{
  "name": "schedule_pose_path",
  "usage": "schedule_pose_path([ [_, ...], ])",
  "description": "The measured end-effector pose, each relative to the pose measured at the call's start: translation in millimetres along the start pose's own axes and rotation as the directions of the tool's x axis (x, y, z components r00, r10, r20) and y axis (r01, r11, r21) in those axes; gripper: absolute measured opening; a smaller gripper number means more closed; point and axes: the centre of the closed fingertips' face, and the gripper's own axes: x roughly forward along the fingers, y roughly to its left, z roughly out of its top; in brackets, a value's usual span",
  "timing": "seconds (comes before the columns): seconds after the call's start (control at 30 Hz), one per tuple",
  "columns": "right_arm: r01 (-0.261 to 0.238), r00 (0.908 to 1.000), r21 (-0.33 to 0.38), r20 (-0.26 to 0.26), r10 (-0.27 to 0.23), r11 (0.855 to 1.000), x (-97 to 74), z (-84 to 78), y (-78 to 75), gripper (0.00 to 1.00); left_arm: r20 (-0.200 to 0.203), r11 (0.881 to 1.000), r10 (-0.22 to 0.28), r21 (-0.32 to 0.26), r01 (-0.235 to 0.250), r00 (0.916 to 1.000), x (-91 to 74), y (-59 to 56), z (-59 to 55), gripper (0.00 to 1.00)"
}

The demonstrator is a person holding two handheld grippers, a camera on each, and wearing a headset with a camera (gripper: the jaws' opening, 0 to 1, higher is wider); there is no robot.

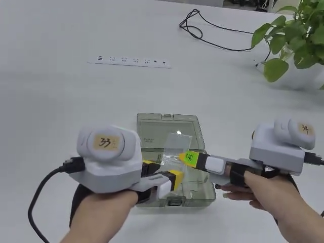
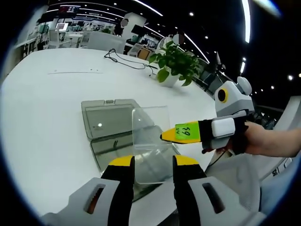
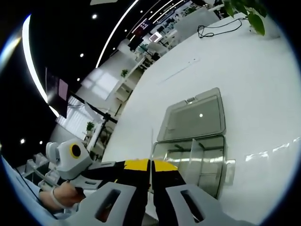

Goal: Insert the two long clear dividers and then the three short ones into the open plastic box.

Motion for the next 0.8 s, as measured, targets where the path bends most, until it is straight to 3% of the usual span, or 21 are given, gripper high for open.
schedule_pose_path([
  [0.37, 0.013, 0.9989, -0.002, -0.045, -0.013, 1.0, 0.8, -3.7, 1.5, 0.01, 0.015, 1.0, -0.019, -0.023, 0.019, 0.9997, -0.8, 0.8, -2.5, 0.35],
  [0.47, 0.015, 0.9993, 0.004, -0.034, -0.015, 1.0, 0.4, 0.7, 3.5, 0.02, 0.02, 0.999, 0.0, 0.047, -0.001, 0.9998, -2.2, 7.9, -2.3, 0.55],
  [0.6, 0.021, 0.9987, 0.007, -0.046, -0.021, 1.0, 1.7, 1.2, 2.5, 0.02, 0.043, 0.992, -0.042, 0.117, 0.037, 0.9982, -6.6, 9.0, 2.2, 0.63],
  [0.67, 0.025, 0.9985, 0.013, -0.049, -0.024, 1.0, 2.0, 1.1, 2.3, 0.02, 0.038, 0.982, -0.057, 0.184, 0.049, 0.9976, -6.7, 10.1, 2.6, 0.71],
  [0.77, 0.029, 0.998, 0.013, -0.057, -0.028, 1.0, 2.9, 0.3, 2.7, 0.02, 0.036, 0.952, -0.07, 0.302, 0.056, 0.9969, -8.0, 10.8, 4.0, 0.88],
  [0.8, 0.03, 0.9978, 0.016, -0.06, -0.029, 0.999, 3.1, 0.2, 2.3, 0.02, 0.033, 0.947, -0.068, 0.318, 0.054, 0.9971, -8.1, 11.3, 3.8, 0.94],
])
